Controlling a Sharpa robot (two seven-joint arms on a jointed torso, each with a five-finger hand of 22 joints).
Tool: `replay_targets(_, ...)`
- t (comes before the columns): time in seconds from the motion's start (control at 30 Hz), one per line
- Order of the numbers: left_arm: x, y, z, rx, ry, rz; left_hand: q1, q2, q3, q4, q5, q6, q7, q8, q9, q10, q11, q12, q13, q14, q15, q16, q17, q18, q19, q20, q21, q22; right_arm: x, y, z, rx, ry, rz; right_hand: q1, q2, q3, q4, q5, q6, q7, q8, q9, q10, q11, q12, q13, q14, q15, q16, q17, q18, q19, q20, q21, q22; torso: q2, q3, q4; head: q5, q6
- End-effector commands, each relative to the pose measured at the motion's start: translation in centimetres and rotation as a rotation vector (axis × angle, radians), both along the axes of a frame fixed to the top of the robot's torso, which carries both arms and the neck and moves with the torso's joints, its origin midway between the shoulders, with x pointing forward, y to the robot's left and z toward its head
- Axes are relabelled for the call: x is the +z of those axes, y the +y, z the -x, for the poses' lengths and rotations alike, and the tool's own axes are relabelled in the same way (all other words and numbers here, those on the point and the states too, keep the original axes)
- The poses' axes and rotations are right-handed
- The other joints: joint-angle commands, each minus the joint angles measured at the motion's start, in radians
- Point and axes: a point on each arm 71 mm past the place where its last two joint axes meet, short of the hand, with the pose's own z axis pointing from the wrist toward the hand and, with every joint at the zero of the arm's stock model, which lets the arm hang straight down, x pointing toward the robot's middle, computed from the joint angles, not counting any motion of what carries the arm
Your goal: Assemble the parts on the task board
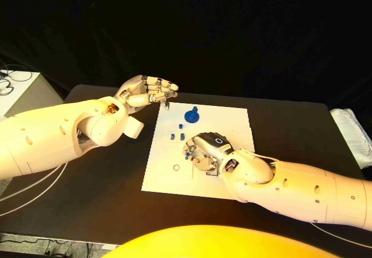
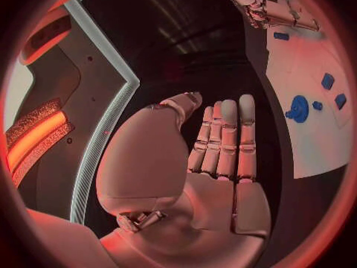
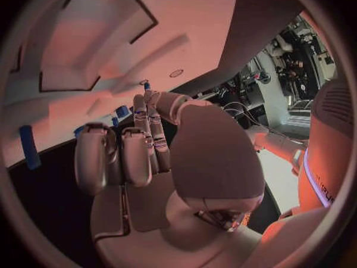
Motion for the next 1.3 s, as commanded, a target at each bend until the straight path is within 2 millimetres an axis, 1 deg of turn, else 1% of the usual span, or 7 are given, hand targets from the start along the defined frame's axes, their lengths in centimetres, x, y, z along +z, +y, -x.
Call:
replay_targets(0.03, 0.11, -0.21, 0.06, -0.016, -0.007, 0.007, 0.008, -0.001, -0.008, 0.0, 0.0, 0.004, 0.0, 0.006, 0.0, -0.002, 0.001, 0.0, -0.001, -0.001, 0.004, -0.004, -0.001, 0.006, 0.008, 0.001, -0.006, -0.001, -0.15, 0.07, 0.02, 0.004, -0.01, 0.028, -0.004, 0.011, 0.002, -0.002, 0.001, 0.003, 0.001, 0.003, 0.001, 0.043, -0.033, 0.001, 0.0, 0.043, -0.001, -0.002, -0.001, -0.012, 0.044, 0.003, -0.007, 0.143, 0.0, -0.0008, 0.0004, -0.001, 0.0)
replay_targets(0.27, 0.09, -0.19, 0.05, -0.017, -0.004, 0.007, 0.008, -0.001, -0.008, 0.0, 0.0, 0.004, 0.0, 0.006, 0.0, -0.002, 0.001, 0.0, -0.001, -0.001, 0.004, -0.004, -0.001, 0.006, 0.008, 0.001, -0.006, -0.001, -0.26, 0.12, -0.03, 0.002, -0.009, 0.041, -0.005, 0.011, 0.002, -0.002, 0.001, 0.003, 0.001, 0.003, 0.002, 0.043, -0.033, 0.0, 0.0, 0.043, -0.001, -0.002, -0.002, -0.012, 0.044, 0.003, -0.009, 0.142, 0.0, -0.0003, 0.0, -0.003, 0.0)
replay_targets(0.57, 0.08, -0.22, 0.06, -0.019, -0.002, 0.007, 0.008, -0.001, -0.009, 0.002, 0.0, 0.004, 0.001, 0.006, 0.0, -0.005, 0.002, -0.001, -0.002, -0.001, 0.004, -0.005, -0.001, 0.006, 0.009, 0.001, -0.007, -0.002, -0.57, 0.41, -0.05, 0.011, -0.002, 0.07, -0.007, 0.011, 0.002, -0.003, 0.001, 0.003, 0.002, 0.003, 0.002, 0.043, -0.033, 0.0, 0.0, 0.043, -0.001, 0.0, 0.001, -0.012, 0.044, 0.003, -0.006, 0.144, 0.0, 0.0, 0.0006, -0.001, -0.005)
replay_targets(1.03, 0.06, -0.25, 0.07, -0.021, 0.001, 0.006, 0.009, -0.001, -0.01, 0.003, 0.0, 0.004, 0.001, 0.006, -0.001, -0.007, 0.002, -0.002, -0.002, -0.001, 0.004, -0.005, -0.001, 0.006, 0.01, 0.001, -0.008, -0.003, -0.98, 0.78, 0.1, 0.027, -0.007, 0.112, -0.01, 0.01, 0.001, -0.006, 0.001, 0.002, 0.002, 0.003, 0.003, 0.043, -0.033, -0.002, 0.0, 0.043, -0.001, -0.001, -0.001, -0.012, 0.044, 0.003, -0.008, 0.143, 0.0, -0.0007, -0.0001, 0.0, -0.007)
replay_targets(1.13, 0.06, -0.25, 0.06, -0.021, 0.002, 0.006, 0.009, -0.001, -0.01, 0.003, 0.0, 0.004, 0.001, 0.006, -0.001, -0.007, 0.002, -0.002, -0.003, -0.001, 0.005, -0.005, -0.001, 0.006, 0.01, 0.001, -0.008, -0.003, -0.99, 0.85, 0.24, 0.041, -0.005, 0.11, -0.031, -0.002, -0.011, -0.009, -0.002, -0.001, 0.003, 0.002, 0.007, 0.036, -0.031, -0.009, -0.003, 0.041, 0.001, -0.005, -0.009, -0.011, 0.041, 0.004, -0.017, 0.139, -0.001, -0.0011, -0.0007, 0.0, -0.007)
replay_targets(1.23, 0.05, -0.25, 0.06, -0.021, 0.003, 0.006, 0.009, -0.001, -0.01, 0.003, 0.0, 0.004, 0.001, 0.006, -0.001, -0.007, 0.002, -0.002, -0.003, -0.001, 0.005, -0.005, -0.001, 0.006, 0.01, 0.001, -0.008, -0.003, -0.99, 0.84, 0.32, 0.05, -0.003, 0.106, -0.076, -0.034, -0.04, -0.003, -0.002, -0.027, 0.012, -0.016, 0.004, -0.021, -0.016, -0.018, -0.018, 0.04, 0.015, -0.004, -0.01, -0.006, 0.033, 0.012, -0.044, 0.127, -0.001, -0.0008, -0.001, 0.0, -0.008)
replay_targets(1.3, 0.05, -0.25, 0.05, -0.021, 0.003, 0.006, 0.009, -0.001, -0.01, 0.003, 0.0, 0.004, 0.001, 0.006, -0.001, -0.007, 0.002, -0.002, -0.003, -0.001, 0.005, -0.005, -0.001, 0.006, 0.01, 0.001, -0.008, -0.003, -0.99, 0.8, 0.34, 0.052, -0.002, 0.104, -0.084, -0.041, -0.045, -0.003, -0.002, -0.031, 0.014, -0.02, 0.004, -0.033, -0.012, -0.016, -0.021, 0.04, 0.016, -0.002, -0.009, -0.005, 0.031, 0.015, -0.05, 0.125, -0.001, -0.0005, -0.0006, 0.0, -0.007)
